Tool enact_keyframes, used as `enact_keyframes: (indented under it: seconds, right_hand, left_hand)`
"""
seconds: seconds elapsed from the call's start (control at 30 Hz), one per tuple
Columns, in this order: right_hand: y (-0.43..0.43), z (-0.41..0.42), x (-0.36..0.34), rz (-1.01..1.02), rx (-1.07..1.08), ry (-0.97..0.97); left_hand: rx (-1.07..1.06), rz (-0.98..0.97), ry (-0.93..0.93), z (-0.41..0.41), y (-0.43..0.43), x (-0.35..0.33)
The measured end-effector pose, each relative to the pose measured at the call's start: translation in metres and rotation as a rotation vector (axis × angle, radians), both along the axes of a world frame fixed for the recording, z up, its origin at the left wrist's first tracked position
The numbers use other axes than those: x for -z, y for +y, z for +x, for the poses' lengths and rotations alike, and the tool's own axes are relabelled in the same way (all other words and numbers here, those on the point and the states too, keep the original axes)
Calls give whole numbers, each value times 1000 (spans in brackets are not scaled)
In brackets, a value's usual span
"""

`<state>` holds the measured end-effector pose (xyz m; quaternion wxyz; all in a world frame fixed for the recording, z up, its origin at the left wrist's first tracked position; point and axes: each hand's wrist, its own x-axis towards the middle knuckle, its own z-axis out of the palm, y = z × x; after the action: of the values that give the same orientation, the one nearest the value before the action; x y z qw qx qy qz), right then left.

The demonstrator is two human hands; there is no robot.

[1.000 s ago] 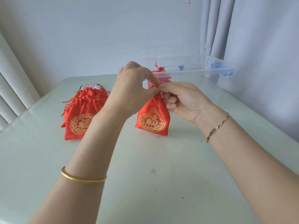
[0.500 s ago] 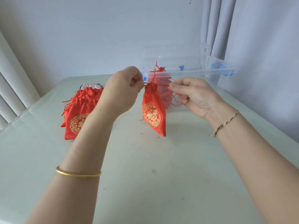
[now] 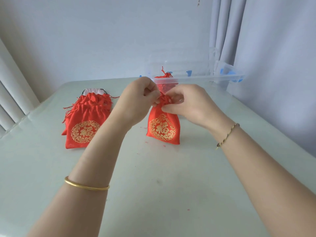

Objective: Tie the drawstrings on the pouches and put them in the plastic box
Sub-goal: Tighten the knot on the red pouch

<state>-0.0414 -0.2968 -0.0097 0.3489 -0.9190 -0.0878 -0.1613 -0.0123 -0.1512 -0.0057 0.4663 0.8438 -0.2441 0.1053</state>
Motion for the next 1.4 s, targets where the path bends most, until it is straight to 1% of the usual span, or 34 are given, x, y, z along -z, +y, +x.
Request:
enact_keyframes:
  seconds: [0.07,0.13,0.2,0.3,0.43,0.53,0.6,0.67,0.7,0.73,0.8,0.87,0.9,0.97,1.03,1.1,1.2,1.27,1.33,1.4]
  right_hand:
    - [-2,1,-1,-15,20,2]
    - [-7,-1,-10,27,-3,64]
    - [-18,2,-28,79,-12,76]
    - [-31,13,-70,95,25,-34]
    - [-36,42,-115,37,117,-273]
    - [-36,86,-126,-49,250,-414]
    - [-33,113,-122,-60,272,-417]
    - [-28,132,-109,-117,241,-362]
    - [-24,138,-101,-209,220,-305]
    - [-21,142,-92,-326,180,-221]
    - [-14,142,-75,-514,58,15]
    - [-13,138,-69,-562,-10,216]
    - [-13,136,-71,-556,-16,259]
    - [-14,133,-76,-550,-7,254]
    - [-16,131,-80,-533,17,216]
    - [-15,128,-81,-470,56,130]
    - [-3,114,-77,-272,90,-72]
    - [13,97,-69,-135,52,-197]
    - [37,77,-54,14,-43,-244]
    - [61,59,-34,123,-144,-212]
  left_hand:
    - [10,-34,0,-2,-2,-1]
    - [-2,-126,30,-2,-2,-2]
    - [-57,-212,59,5,-2,-8]
    - [-154,-259,75,25,-3,-24]
    - [-201,-267,127,49,-11,-35]
    - [-231,-283,168,65,-15,-35]
    - [-254,-305,191,76,-14,-35]
    - [-274,-310,203,83,-11,-32]
    - [-284,-304,206,86,-9,-31]
    - [-291,-300,209,89,-6,-29]
    - [-302,-295,212,93,-2,-26]
    - [-312,-279,214,96,2,-23]
    - [-318,-273,217,97,4,-21]
    - [-332,-275,221,99,9,-17]
    - [-360,-281,214,99,14,-13]
    - [-417,-251,187,98,23,-7]
    - [-541,-110,150,93,48,9]
    - [-654,36,168,89,68,25]
    - [-793,193,202,79,88,41]
    - [-891,292,225,66,106,55]
